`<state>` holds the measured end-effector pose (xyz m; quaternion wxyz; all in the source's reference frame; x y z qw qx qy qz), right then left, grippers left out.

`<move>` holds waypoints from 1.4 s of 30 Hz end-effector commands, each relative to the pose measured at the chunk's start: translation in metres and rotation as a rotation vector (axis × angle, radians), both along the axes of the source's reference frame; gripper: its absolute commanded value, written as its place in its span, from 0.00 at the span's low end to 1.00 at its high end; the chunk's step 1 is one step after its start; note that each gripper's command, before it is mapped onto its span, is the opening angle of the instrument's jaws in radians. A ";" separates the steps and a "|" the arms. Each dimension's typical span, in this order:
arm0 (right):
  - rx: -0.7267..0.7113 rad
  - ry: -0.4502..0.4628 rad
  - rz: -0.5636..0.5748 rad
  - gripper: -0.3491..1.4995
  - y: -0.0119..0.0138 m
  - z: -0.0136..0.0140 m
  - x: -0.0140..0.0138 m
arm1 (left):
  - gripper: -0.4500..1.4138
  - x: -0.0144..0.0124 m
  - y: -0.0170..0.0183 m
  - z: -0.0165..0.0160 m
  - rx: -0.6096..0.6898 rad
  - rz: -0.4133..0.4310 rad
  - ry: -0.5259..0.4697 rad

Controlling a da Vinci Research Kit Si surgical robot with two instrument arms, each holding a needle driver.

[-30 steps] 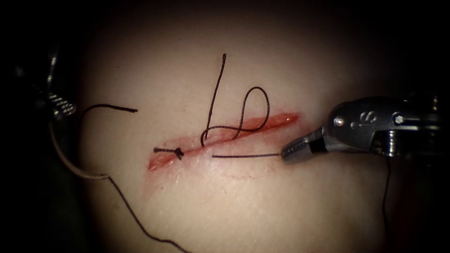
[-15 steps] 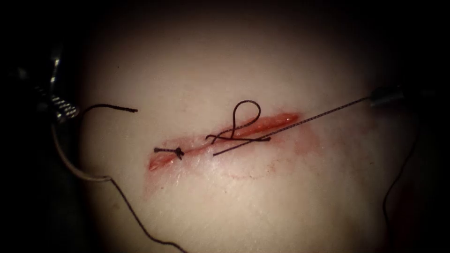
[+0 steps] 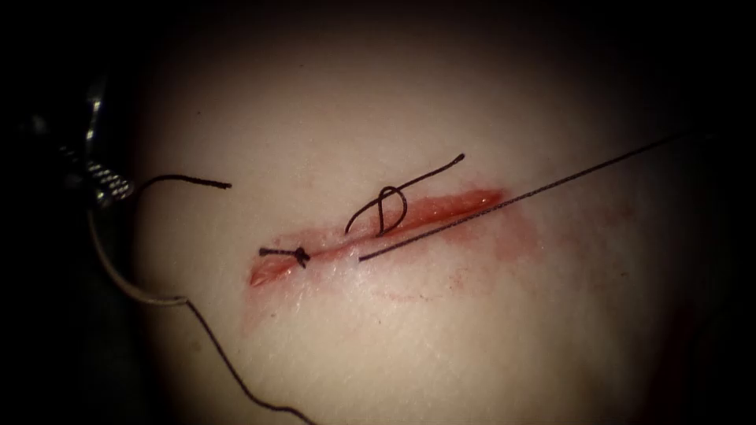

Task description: Wound Closure

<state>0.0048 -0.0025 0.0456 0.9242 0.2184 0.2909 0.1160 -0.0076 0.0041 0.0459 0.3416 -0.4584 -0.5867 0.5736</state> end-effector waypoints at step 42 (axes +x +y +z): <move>-0.286 0.441 -0.041 0.00 0.0055 -0.0086 0.0166 | 0.00 -0.0025 -0.0019 0.0020 -0.023 0.015 0.039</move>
